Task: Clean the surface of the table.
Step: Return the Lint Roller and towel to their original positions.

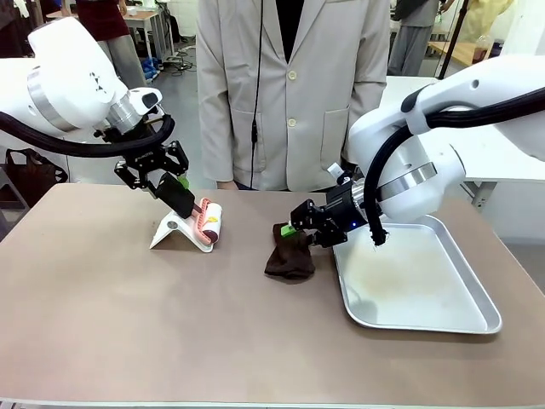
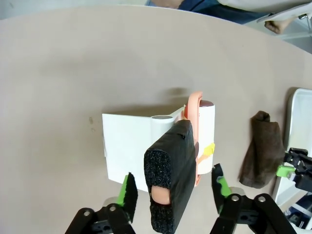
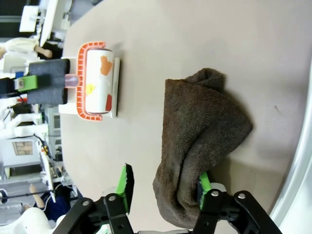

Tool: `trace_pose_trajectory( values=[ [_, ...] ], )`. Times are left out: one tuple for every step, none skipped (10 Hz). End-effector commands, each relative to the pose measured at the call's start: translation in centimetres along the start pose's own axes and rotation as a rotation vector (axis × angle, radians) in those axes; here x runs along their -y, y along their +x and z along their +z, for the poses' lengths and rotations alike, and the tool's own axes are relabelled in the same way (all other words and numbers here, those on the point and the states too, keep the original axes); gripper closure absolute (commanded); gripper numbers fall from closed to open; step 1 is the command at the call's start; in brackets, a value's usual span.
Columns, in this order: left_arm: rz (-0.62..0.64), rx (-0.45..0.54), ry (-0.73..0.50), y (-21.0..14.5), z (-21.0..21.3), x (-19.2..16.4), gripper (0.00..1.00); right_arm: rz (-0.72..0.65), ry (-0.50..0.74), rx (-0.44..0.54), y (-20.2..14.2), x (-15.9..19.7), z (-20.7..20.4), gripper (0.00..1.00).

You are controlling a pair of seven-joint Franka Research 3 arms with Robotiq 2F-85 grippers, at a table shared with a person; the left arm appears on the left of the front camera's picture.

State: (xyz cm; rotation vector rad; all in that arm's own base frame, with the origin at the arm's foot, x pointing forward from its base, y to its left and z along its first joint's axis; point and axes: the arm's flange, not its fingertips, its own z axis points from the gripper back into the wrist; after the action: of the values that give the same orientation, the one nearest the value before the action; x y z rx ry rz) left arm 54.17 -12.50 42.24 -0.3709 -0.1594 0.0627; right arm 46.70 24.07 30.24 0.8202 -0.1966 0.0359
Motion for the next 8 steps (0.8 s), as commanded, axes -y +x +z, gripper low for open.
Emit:
trace_pose_trajectory(
  values=[
    [0.022, 0.003, 0.025, -0.3, 0.8, 0.3, 0.00, -0.027, 0.002, -0.009, 0.7, -0.3, -0.1, 0.00],
    [0.022, 0.008, 0.022, -0.4, 1.0, 0.2, 0.00, -0.026, 0.002, -0.010, 0.7, -0.3, 0.0, 0.00],
    [0.024, 0.014, 0.018, -0.5, 1.1, 0.1, 0.00, -0.026, 0.001, -0.010, 0.8, -0.3, 0.0, 0.00],
    [0.029, 0.018, 0.016, -0.5, 1.3, 0.0, 0.00, -0.028, 0.002, -0.011, 0.8, -0.3, 0.0, 0.00],
    [0.032, 0.022, 0.013, -0.6, 1.6, -0.2, 0.00, -0.028, 0.004, -0.012, 0.8, -0.3, 0.0, 0.00],
    [0.034, 0.030, 0.006, -0.8, 2.1, -0.4, 0.00, -0.026, 0.007, -0.010, 0.8, -0.3, 0.0, 0.00],
    [0.035, 0.040, -0.002, -1.1, 2.7, -0.7, 0.00, -0.023, 0.012, 0.000, 0.7, -0.4, 0.4, 0.00],
    [0.034, 0.057, -0.020, -1.8, 3.9, -1.0, 0.00, -0.015, 0.023, 0.011, 0.5, -0.6, 1.1, 0.00]
  ],
)
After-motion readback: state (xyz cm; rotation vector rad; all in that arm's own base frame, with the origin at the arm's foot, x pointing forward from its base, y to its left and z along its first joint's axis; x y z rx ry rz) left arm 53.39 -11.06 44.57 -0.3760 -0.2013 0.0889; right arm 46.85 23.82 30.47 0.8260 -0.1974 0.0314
